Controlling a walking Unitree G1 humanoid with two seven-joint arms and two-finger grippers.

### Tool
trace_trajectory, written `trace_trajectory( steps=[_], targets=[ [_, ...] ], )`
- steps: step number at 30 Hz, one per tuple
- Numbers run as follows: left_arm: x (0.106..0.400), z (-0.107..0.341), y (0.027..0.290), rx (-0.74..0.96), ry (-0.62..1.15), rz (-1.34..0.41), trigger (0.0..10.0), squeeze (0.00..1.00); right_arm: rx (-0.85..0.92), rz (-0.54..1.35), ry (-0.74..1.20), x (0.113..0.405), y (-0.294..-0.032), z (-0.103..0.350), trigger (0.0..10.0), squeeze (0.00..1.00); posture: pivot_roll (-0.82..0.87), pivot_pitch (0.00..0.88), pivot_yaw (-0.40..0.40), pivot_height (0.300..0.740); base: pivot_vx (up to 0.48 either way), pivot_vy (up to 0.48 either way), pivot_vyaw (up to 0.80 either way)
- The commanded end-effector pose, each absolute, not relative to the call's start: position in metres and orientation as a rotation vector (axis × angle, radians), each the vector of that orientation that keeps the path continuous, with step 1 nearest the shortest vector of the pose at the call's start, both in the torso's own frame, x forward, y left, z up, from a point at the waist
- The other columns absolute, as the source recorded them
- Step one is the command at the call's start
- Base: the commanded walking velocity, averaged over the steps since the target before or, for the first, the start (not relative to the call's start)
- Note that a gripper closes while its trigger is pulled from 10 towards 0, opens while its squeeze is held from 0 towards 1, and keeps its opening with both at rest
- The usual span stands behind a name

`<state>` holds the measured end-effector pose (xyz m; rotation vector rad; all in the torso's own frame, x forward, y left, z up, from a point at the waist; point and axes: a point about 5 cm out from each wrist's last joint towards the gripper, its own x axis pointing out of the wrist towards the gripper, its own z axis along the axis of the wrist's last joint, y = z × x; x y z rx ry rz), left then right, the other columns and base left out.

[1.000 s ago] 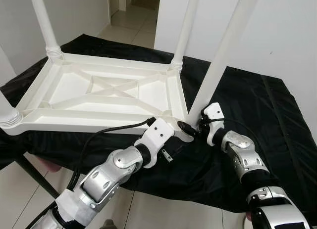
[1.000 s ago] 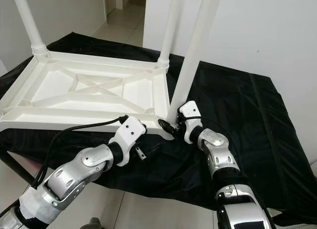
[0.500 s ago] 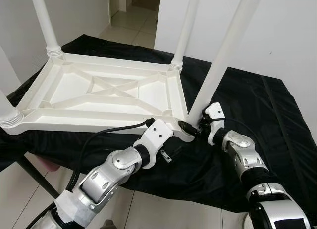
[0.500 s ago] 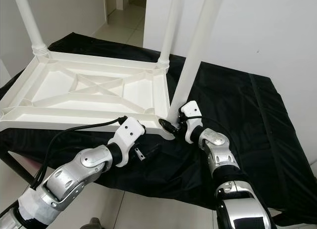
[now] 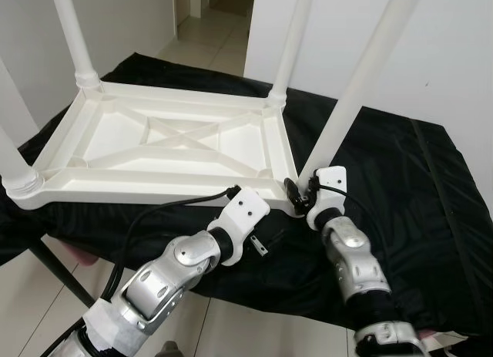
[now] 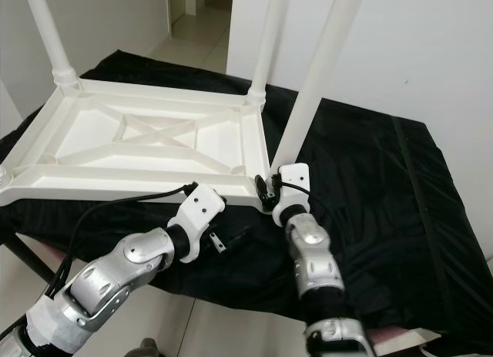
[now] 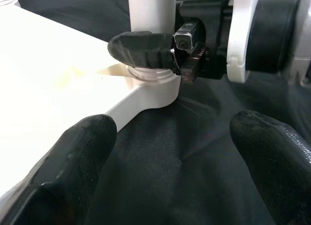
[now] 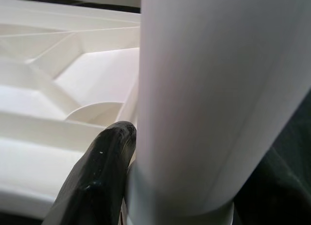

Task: Building children table

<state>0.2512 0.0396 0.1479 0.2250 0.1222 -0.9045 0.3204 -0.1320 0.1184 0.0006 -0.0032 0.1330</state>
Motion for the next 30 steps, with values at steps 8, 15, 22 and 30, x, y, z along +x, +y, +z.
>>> trace_trajectory(
  steps=[8, 15, 22, 30],
  targets=[
    [0.244, 0.147, 0.033, 0.213, 0.143, -1.054, 10.0, 0.00, 0.056, -0.024, 0.059, 0.307, -0.125, 0.112, 10.0, 0.00, 0.14, 0.043, -0.088, 0.740, 0.000, 0.000, 0.00],
    [0.245, 0.148, 0.032, 0.214, 0.140, -1.052, 10.0, 0.00, 0.060, -0.008, 0.049, 0.307, -0.127, 0.117, 10.0, 1.00, 0.15, 0.041, -0.093, 0.740, 0.000, 0.000, 0.00],
    [0.246, 0.149, 0.033, 0.213, 0.138, -1.044, 10.0, 0.00, 0.043, 0.131, -0.003, 0.317, -0.146, 0.131, 10.0, 1.00, 0.15, 0.040, -0.098, 0.740, 0.000, 0.000, 0.00],
    [0.248, 0.150, 0.033, 0.213, 0.134, -1.044, 10.0, 0.00, -0.052, 0.442, 0.012, 0.328, -0.160, 0.134, 10.0, 0.00, 0.15, 0.037, -0.095, 0.740, 0.000, 0.000, 0.00]
  ],
)
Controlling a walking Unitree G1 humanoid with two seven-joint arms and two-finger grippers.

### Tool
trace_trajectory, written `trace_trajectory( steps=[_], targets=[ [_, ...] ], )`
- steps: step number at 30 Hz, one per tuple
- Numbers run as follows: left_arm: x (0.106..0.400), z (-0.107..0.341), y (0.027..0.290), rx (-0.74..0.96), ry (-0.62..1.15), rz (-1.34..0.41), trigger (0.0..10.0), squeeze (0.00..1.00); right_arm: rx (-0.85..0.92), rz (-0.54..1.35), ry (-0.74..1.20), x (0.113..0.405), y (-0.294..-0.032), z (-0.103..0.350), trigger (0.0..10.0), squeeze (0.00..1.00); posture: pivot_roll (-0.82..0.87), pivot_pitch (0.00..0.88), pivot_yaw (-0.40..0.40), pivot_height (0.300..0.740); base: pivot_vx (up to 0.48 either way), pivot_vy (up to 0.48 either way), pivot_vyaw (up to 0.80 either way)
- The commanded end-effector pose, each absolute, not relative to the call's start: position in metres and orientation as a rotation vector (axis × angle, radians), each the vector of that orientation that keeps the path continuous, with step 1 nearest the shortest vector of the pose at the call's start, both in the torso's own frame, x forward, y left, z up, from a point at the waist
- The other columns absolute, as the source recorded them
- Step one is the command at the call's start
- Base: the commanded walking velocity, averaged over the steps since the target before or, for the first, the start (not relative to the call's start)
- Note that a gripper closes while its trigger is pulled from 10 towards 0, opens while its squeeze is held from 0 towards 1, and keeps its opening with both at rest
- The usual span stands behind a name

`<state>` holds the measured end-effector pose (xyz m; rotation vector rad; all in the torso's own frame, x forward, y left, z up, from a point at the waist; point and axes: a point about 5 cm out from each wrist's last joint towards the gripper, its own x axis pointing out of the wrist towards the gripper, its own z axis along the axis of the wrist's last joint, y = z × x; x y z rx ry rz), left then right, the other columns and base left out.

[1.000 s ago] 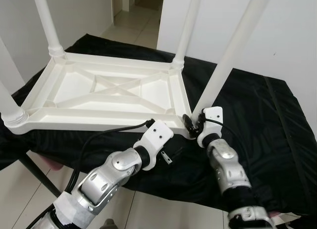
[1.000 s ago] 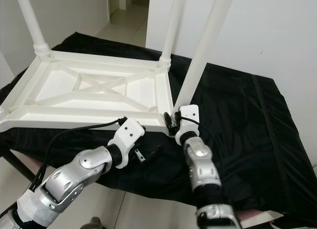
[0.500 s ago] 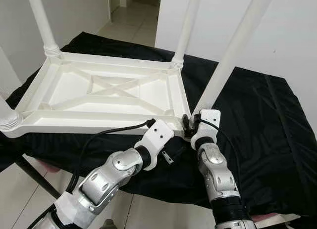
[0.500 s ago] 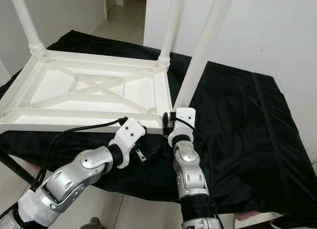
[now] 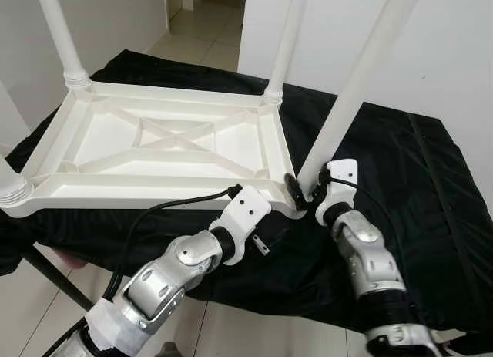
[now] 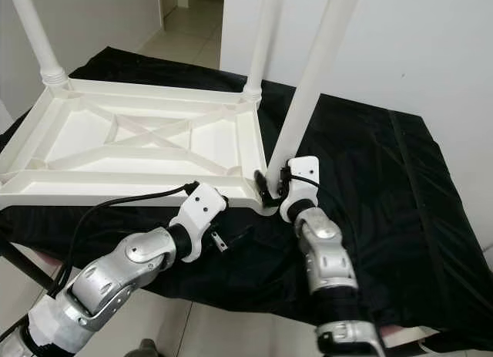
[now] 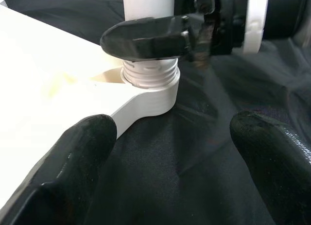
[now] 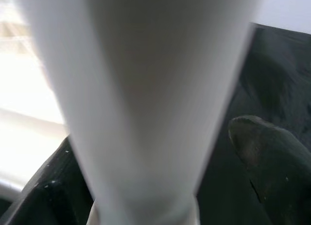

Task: Building children table

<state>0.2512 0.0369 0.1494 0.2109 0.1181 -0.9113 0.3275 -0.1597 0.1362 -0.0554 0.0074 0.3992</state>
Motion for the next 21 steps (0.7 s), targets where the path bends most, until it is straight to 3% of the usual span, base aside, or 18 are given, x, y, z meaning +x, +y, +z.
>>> trace_trajectory(
  steps=[1, 16, 17, 18, 21],
  targets=[
    [0.248, 0.150, 0.033, 0.214, 0.133, -1.044, 10.0, 0.00, -0.069, 0.494, 0.018, 0.329, -0.159, 0.134, 10.0, 0.00, 0.15, 0.036, -0.096, 0.740, 0.000, 0.000, 0.00],
    [0.249, 0.151, 0.034, 0.214, 0.129, -1.031, 10.0, 0.00, -0.088, 0.737, 0.025, 0.330, -0.143, 0.124, 10.0, 0.00, 0.17, 0.033, -0.102, 0.740, 0.000, 0.000, 0.00],
    [0.249, 0.151, 0.035, 0.213, 0.129, -1.029, 10.0, 0.00, -0.094, 0.755, 0.025, 0.330, -0.142, 0.122, 2.7, 0.00, 0.17, 0.034, -0.102, 0.740, 0.000, 0.000, 0.00],
    [0.249, 0.151, 0.035, 0.213, 0.129, -1.027, 10.0, 0.00, -0.092, 0.763, 0.027, 0.331, -0.142, 0.120, 0.0, 0.00, 0.17, 0.033, -0.102, 0.740, 0.000, 0.000, 0.00],
    [0.249, 0.151, 0.035, 0.213, 0.129, -1.026, 10.0, 0.00, -0.091, 0.771, 0.026, 0.331, -0.142, 0.119, 0.0, 0.00, 0.17, 0.033, -0.102, 0.740, 0.000, 0.000, 0.00]
  ],
)
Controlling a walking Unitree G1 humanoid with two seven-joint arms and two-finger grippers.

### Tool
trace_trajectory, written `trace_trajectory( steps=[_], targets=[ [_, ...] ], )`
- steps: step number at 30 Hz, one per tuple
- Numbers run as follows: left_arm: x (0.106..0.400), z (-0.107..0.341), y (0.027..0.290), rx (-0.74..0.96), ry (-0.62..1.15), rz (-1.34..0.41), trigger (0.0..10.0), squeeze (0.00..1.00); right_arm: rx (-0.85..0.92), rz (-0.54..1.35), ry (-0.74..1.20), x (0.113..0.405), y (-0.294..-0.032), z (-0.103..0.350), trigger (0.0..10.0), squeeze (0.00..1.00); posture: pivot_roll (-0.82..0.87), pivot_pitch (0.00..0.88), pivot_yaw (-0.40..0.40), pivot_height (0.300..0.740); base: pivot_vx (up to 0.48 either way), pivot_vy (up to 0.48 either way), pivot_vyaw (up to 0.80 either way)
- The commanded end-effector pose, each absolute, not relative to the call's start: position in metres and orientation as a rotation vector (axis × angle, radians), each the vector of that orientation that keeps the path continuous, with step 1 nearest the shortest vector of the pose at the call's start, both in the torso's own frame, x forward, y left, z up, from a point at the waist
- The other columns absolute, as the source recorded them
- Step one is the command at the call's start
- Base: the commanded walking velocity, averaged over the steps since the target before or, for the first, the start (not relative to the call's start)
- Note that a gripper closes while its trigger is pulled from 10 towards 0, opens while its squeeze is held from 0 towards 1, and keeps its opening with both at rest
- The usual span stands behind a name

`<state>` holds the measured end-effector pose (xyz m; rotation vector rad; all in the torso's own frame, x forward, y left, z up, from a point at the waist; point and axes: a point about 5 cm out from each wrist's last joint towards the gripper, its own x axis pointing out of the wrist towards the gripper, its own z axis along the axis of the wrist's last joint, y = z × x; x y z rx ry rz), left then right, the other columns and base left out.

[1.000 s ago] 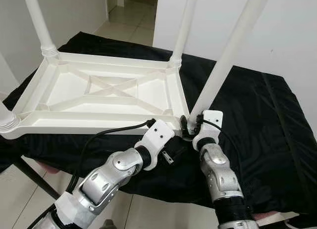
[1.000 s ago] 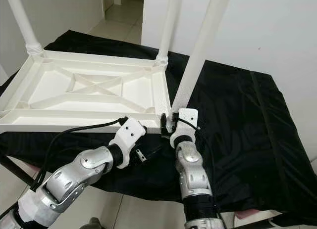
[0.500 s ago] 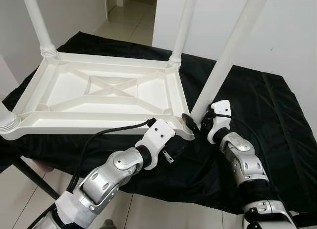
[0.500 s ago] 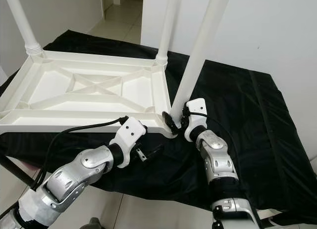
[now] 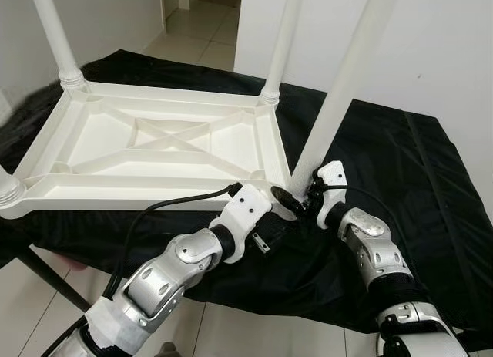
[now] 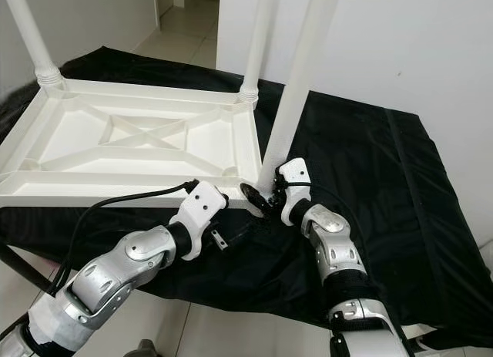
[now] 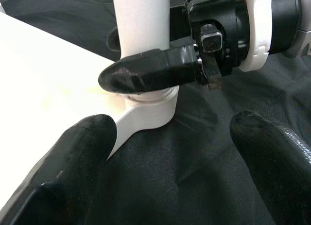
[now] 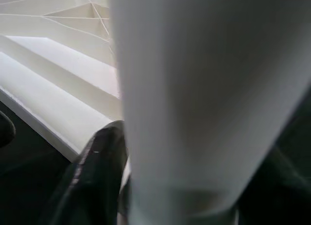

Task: Building children table

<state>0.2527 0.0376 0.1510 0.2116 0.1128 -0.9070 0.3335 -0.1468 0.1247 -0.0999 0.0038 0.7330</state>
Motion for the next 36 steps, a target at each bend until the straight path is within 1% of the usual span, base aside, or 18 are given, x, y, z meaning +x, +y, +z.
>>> trace_trajectory(
  steps=[1, 9, 13, 14, 16, 17, 19, 20, 21, 23, 25, 27, 30, 36],
  targets=[
    [0.249, 0.151, 0.035, 0.213, 0.129, -1.026, 10.0, 0.00, -0.087, 0.773, 0.029, 0.331, -0.144, 0.117, 0.0, 0.00, 0.17, 0.033, -0.101, 0.740, 0.000, 0.000, 0.00],
    [0.248, 0.152, 0.035, 0.213, 0.129, -1.031, 10.0, 0.00, -0.065, 0.735, 0.039, 0.326, -0.144, 0.112, 0.0, 0.00, 0.17, 0.034, -0.101, 0.740, 0.000, 0.000, 0.00],
    [0.248, 0.152, 0.035, 0.212, 0.129, -1.031, 10.0, 0.00, -0.060, 0.678, 0.047, 0.322, -0.141, 0.112, 0.0, 0.00, 0.16, 0.034, -0.103, 0.740, 0.000, 0.000, 0.00],
    [0.248, 0.152, 0.035, 0.211, 0.129, -1.032, 10.0, 0.00, -0.053, 0.639, 0.043, 0.319, -0.139, 0.112, 0.0, 0.00, 0.16, 0.035, -0.103, 0.740, 0.000, 0.000, 0.00],
    [0.248, 0.152, 0.034, 0.209, 0.129, -1.035, 10.0, 0.00, -0.014, 0.493, 0.055, 0.313, -0.138, 0.112, 0.0, 0.00, 0.15, 0.037, -0.102, 0.740, 0.000, 0.000, 0.00],
    [0.248, 0.152, 0.034, 0.209, 0.129, -1.035, 10.0, 0.00, -0.014, 0.493, 0.055, 0.313, -0.138, 0.112, 0.0, 0.00, 0.15, 0.037, -0.102, 0.740, 0.000, 0.000, 0.00],
    [0.247, 0.151, 0.034, 0.209, 0.130, -1.039, 10.0, 0.00, 0.004, 0.382, 0.053, 0.309, -0.139, 0.113, 0.0, 0.00, 0.15, 0.038, -0.098, 0.740, 0.000, 0.000, 0.00],
    [0.247, 0.151, 0.034, 0.209, 0.130, -1.039, 10.0, 0.00, 0.004, 0.382, 0.053, 0.309, -0.139, 0.113, 0.0, 0.00, 0.15, 0.038, -0.098, 0.740, 0.000, 0.000, 0.00],
    [0.247, 0.151, 0.033, 0.209, 0.130, -1.042, 10.0, 0.00, 0.007, 0.303, 0.050, 0.308, -0.140, 0.113, 0.0, 0.00, 0.15, 0.037, -0.096, 0.740, 0.000, 0.000, 0.00],
    [0.247, 0.151, 0.033, 0.209, 0.130, -1.042, 10.0, 0.00, 0.007, 0.303, 0.050, 0.308, -0.140, 0.113, 0.0, 0.00, 0.15, 0.037, -0.096, 0.740, 0.000, 0.000, 0.00],
    [0.247, 0.151, 0.032, 0.210, 0.131, -1.052, 10.0, 0.00, 0.021, 0.118, 0.033, 0.303, -0.140, 0.115, 0.0, 0.00, 0.14, 0.039, -0.095, 0.740, 0.000, 0.000, 0.00],
    [0.247, 0.151, 0.031, 0.210, 0.130, -1.057, 10.0, 0.00, 0.041, 0.014, 0.030, 0.299, -0.137, 0.118, 0.0, 0.00, 0.14, 0.039, -0.096, 0.740, 0.000, 0.000, 0.00],
    [0.247, 0.151, 0.030, 0.211, 0.131, -1.059, 10.0, 0.00, 0.053, 0.004, 0.026, 0.296, -0.131, 0.120, 0.0, 0.00, 0.14, 0.039, -0.098, 0.740, 0.000, 0.000, 0.00],
    [0.246, 0.150, 0.029, 0.209, 0.133, -1.064, 10.0, 0.00, 0.063, 0.015, 0.032, 0.296, -0.131, 0.123, 0.0, 0.00, 0.14, 0.036, -0.101, 0.740, 0.000, 0.000, 0.00]
  ],
)
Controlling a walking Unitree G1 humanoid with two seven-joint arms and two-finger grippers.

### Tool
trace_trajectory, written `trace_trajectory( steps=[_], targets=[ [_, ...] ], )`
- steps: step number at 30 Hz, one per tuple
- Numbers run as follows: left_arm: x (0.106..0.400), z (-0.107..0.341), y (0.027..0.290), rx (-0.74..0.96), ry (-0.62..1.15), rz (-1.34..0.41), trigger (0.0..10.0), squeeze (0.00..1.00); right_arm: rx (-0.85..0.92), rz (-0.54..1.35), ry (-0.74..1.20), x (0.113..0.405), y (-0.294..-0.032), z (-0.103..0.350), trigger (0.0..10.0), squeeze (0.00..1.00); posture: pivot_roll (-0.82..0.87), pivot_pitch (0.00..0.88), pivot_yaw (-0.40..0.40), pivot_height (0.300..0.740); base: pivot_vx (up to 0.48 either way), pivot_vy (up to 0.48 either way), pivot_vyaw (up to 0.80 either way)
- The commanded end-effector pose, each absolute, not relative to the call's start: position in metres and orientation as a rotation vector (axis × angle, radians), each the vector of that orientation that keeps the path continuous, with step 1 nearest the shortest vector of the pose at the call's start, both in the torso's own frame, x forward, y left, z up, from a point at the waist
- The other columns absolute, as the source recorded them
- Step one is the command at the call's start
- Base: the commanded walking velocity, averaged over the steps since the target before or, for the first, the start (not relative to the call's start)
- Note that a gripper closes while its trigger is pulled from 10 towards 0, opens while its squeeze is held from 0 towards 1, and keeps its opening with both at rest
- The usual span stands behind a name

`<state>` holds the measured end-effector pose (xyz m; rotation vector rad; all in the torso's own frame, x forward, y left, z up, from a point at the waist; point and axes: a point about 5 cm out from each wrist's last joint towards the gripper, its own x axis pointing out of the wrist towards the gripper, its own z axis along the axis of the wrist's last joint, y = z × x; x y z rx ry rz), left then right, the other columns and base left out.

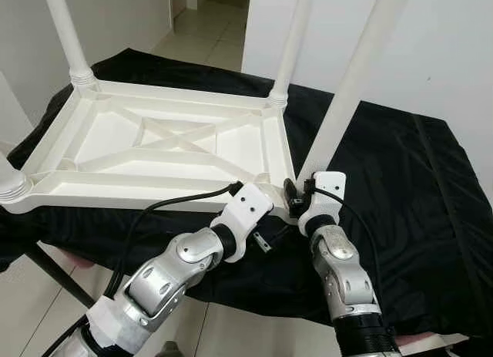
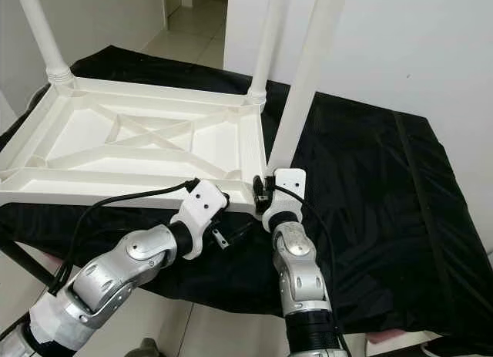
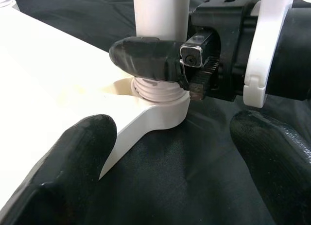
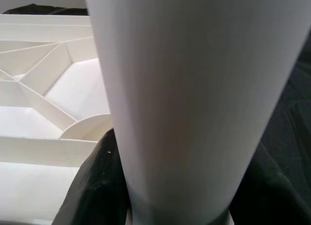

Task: Building children table

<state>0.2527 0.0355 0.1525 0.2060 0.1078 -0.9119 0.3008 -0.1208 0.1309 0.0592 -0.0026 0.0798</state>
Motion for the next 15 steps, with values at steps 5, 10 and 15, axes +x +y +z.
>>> trace_trajectory(
  steps=[5, 10, 15],
  targets=[
    [0.247, 0.150, 0.030, 0.210, 0.131, -1.062, 10.0, 0.00, 0.064, 0.026, 0.023, 0.298, -0.130, 0.126, 10.0, 1.00, 0.15, 0.031, -0.107, 0.740, 0.000, 0.000, 0.00],
    [0.247, 0.150, 0.030, 0.214, 0.130, -1.059, 10.0, 0.00, 0.071, 0.051, 0.003, 0.304, -0.133, 0.131, 10.0, 1.00, 0.16, 0.024, -0.118, 0.740, 0.000, 0.000, 0.00],
    [0.248, 0.151, 0.030, 0.215, 0.125, -1.053, 10.0, 0.00, 0.059, 0.123, -0.003, 0.310, -0.134, 0.134, 10.0, 1.00, 0.16, 0.016, -0.124, 0.740, 0.000, 0.000, 0.00]
  ],
)
